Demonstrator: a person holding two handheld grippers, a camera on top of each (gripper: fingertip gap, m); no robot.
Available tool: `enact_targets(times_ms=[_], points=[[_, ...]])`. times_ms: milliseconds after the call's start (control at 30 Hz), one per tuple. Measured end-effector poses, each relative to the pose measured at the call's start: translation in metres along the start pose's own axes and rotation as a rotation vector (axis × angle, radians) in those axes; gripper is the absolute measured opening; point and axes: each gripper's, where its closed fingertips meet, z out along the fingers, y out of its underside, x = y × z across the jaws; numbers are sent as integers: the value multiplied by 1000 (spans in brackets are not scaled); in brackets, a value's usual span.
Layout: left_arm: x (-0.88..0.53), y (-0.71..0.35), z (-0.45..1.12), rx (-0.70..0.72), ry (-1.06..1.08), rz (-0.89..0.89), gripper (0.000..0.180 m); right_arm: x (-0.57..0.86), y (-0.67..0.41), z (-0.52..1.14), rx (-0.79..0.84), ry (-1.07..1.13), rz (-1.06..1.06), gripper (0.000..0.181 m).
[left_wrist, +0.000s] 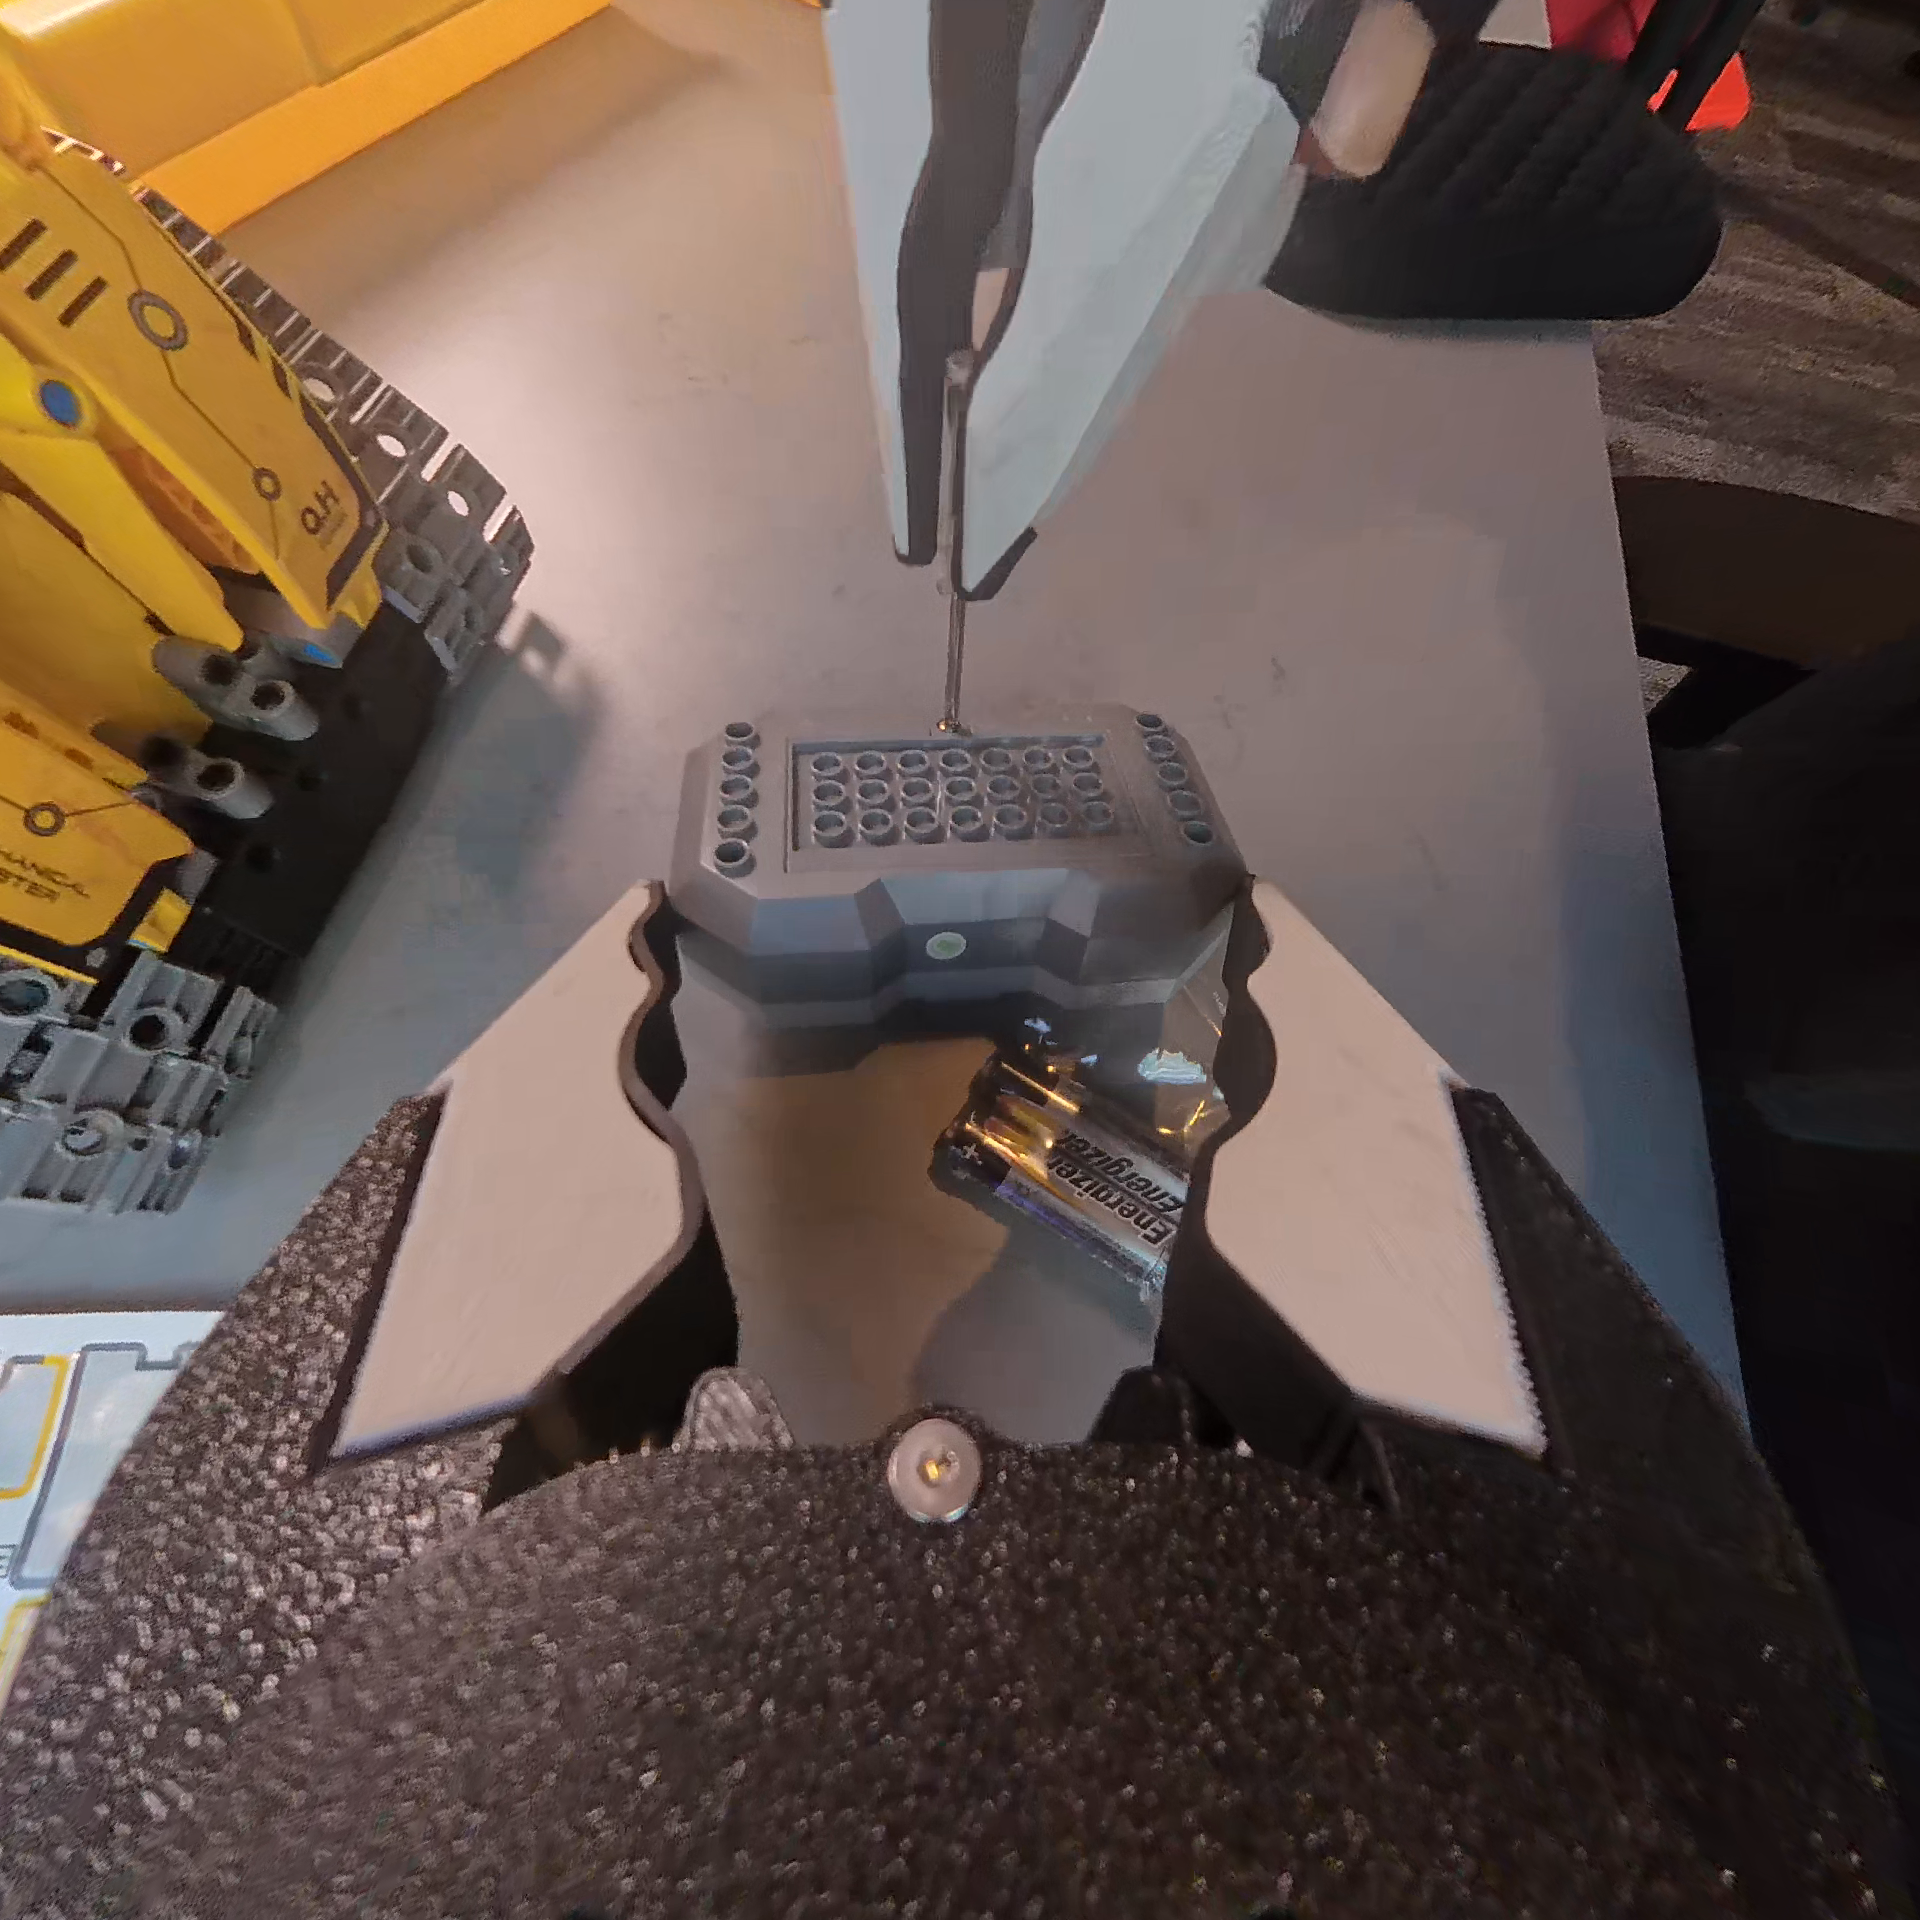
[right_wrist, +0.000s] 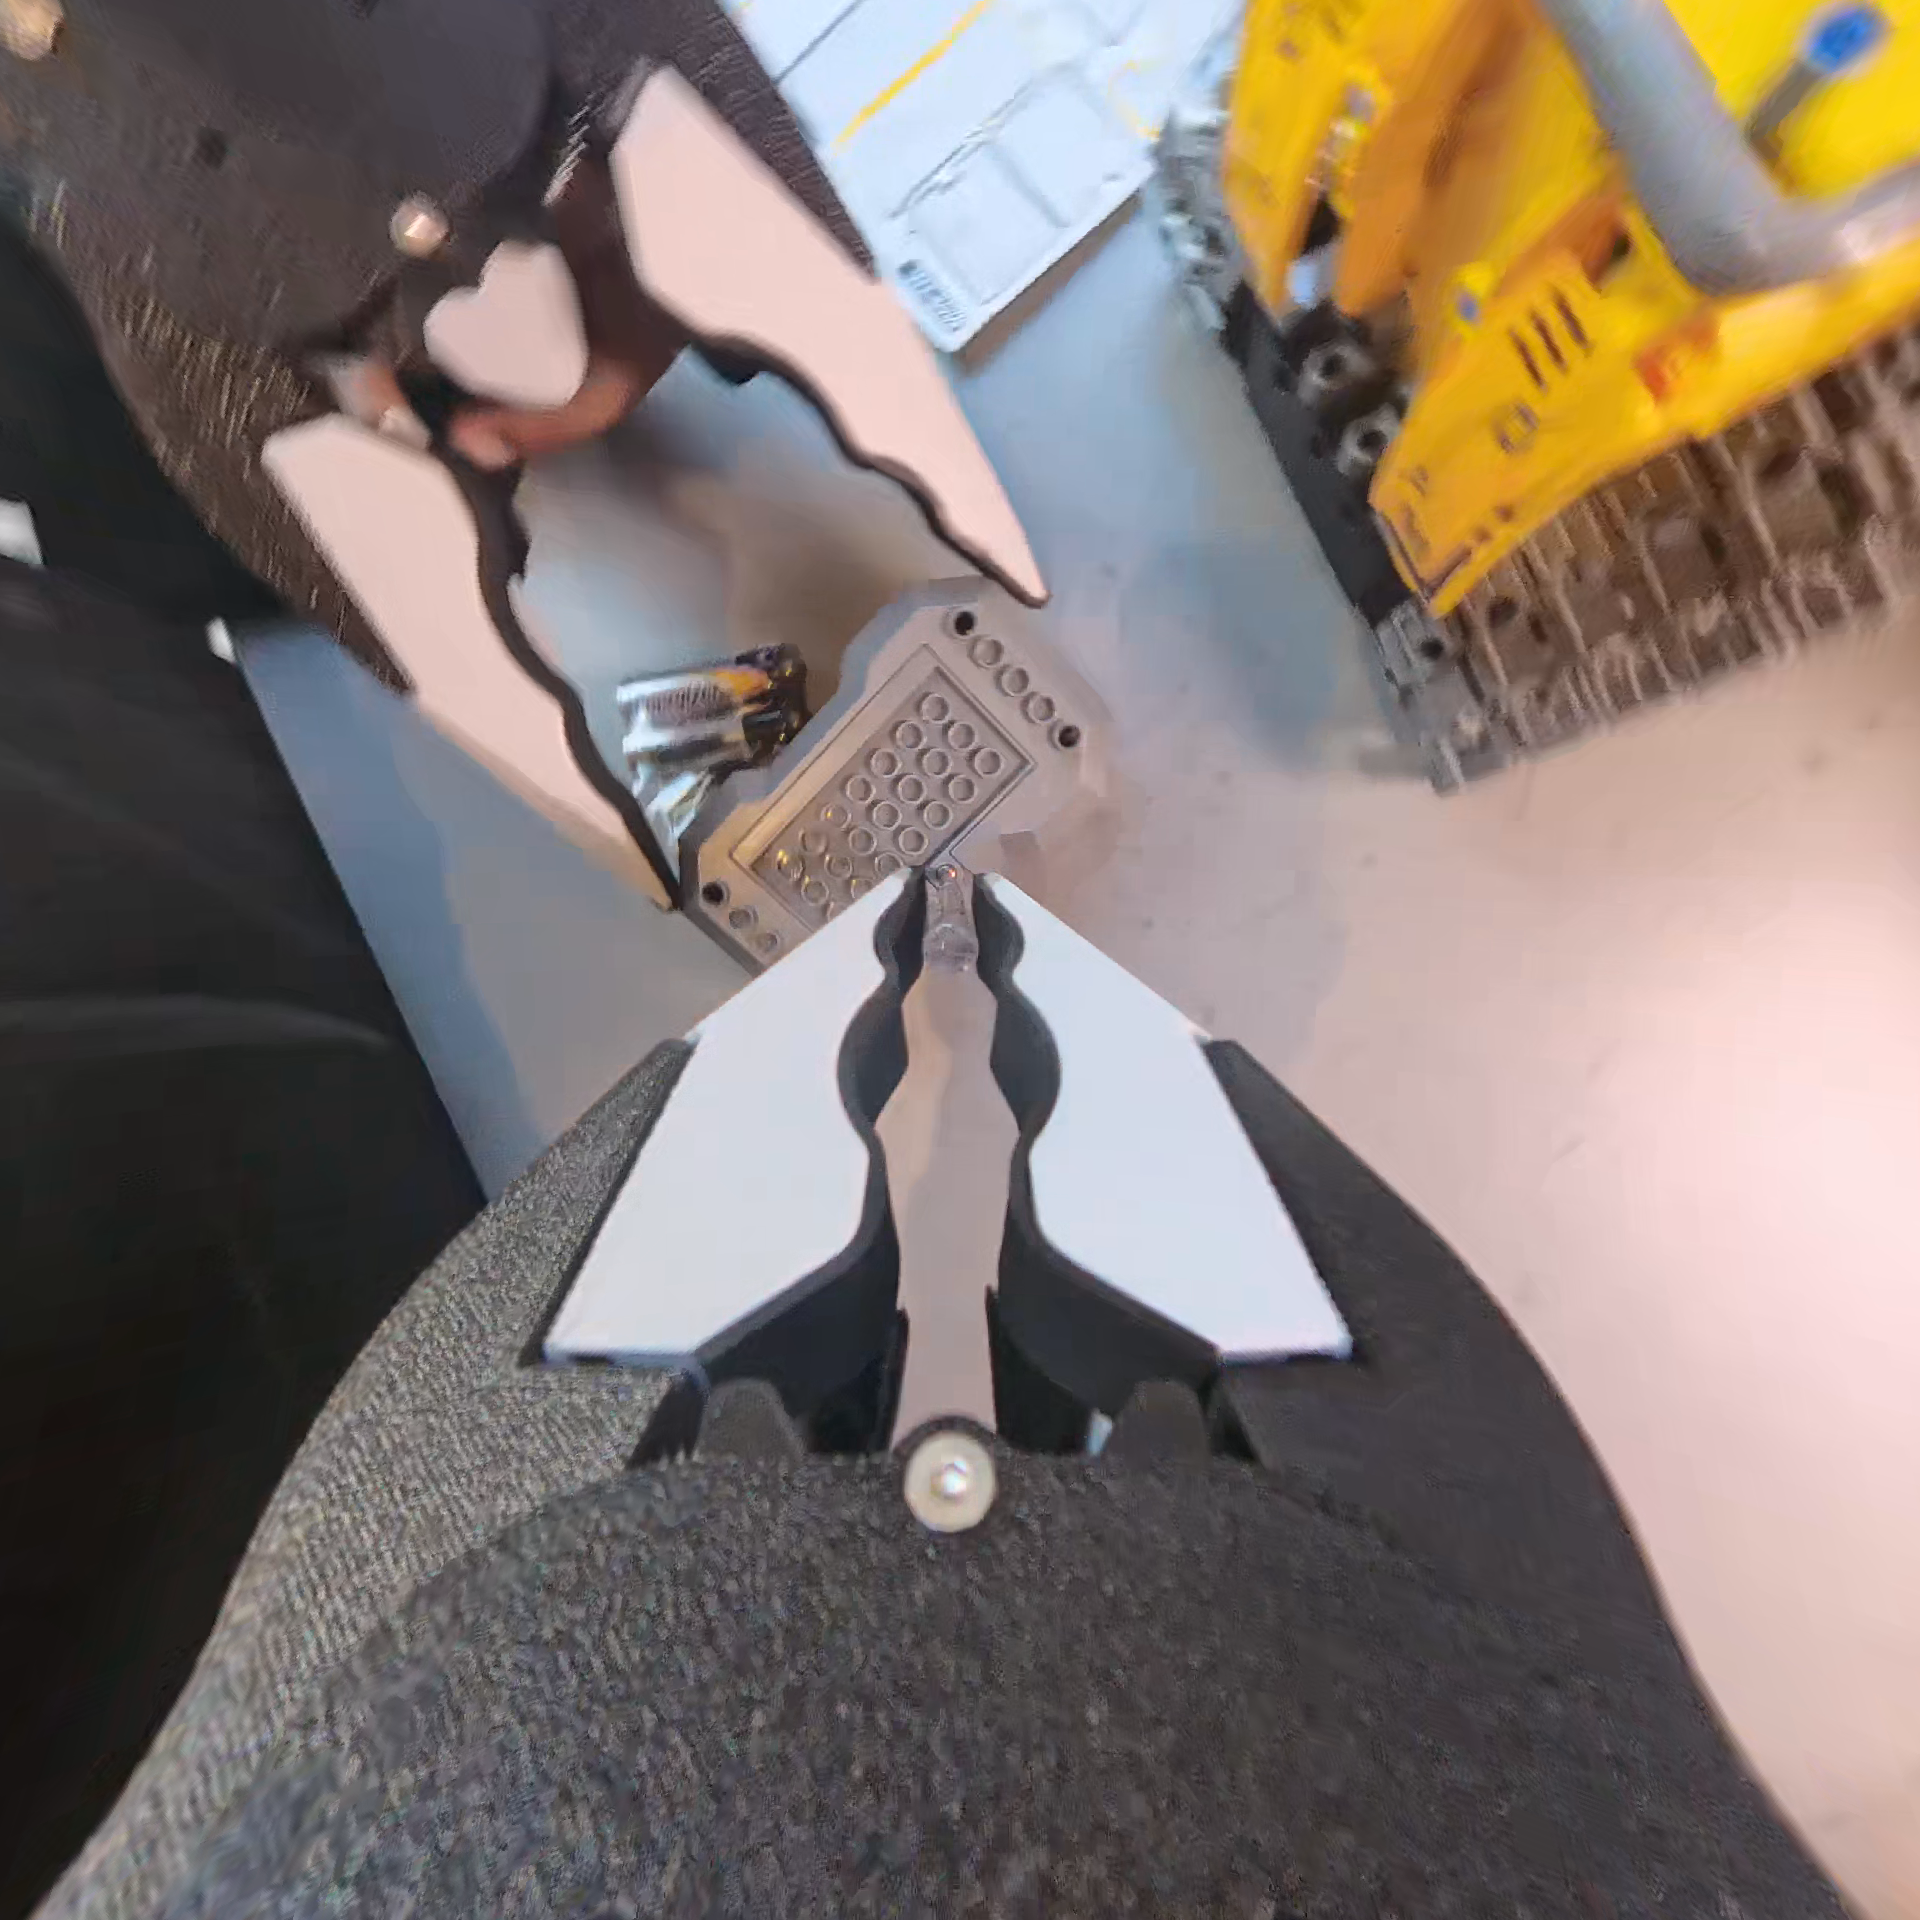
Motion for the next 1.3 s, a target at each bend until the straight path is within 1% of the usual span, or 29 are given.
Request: enact_targets(times_ms=[167, 200, 267, 333, 367, 433, 467, 533, 633, 700, 833, 1300], points=[[0, 0, 0, -16, -31, -28, 104, 4, 7, -3, 248, 34, 445, 9], [0, 0, 0, -15, -30, -28, 104, 4, 9, -4, 277, 27, 492, 8], [0, 0, 1, -14, -28, -29, 104, 5, 9, -5, 302, 21, 486, 8], [0, 0, 0, -12, -24, -27, 104, -1, 0, -11, 307, -20, 350, 8], [0, 0, 0, -11, -23, -26, 103, -3, -5, -15, 301, -12, 228, 8], [0, 0, 0, -10, -19, -24, 103, -7, -16, -22, 273, 16, -101, 8], [0, 0, 0, -9, -18, -23, 103, -8, -16, -22, 228, 31, -254, 8], [0, 0, 0, -6, -15, -20, 103, -11, -15, -21, 156, 26, -504, 9], [0, 0, 0, -1, -9, -16, 103, -15, -11, -16, 99, -49, -676, 9], [0, 0, 0, 2, -4, -14, 103, -11, -4, -11, 44, -75, -729, 9], [0, 0, 0, 6, 1, -11, 102, -7, 2, -5, 9, -108, -757, 9], [0, -1, 0, 17, 12, -11, 102, -5, 0, -3, 21, -144, -755, 9]])
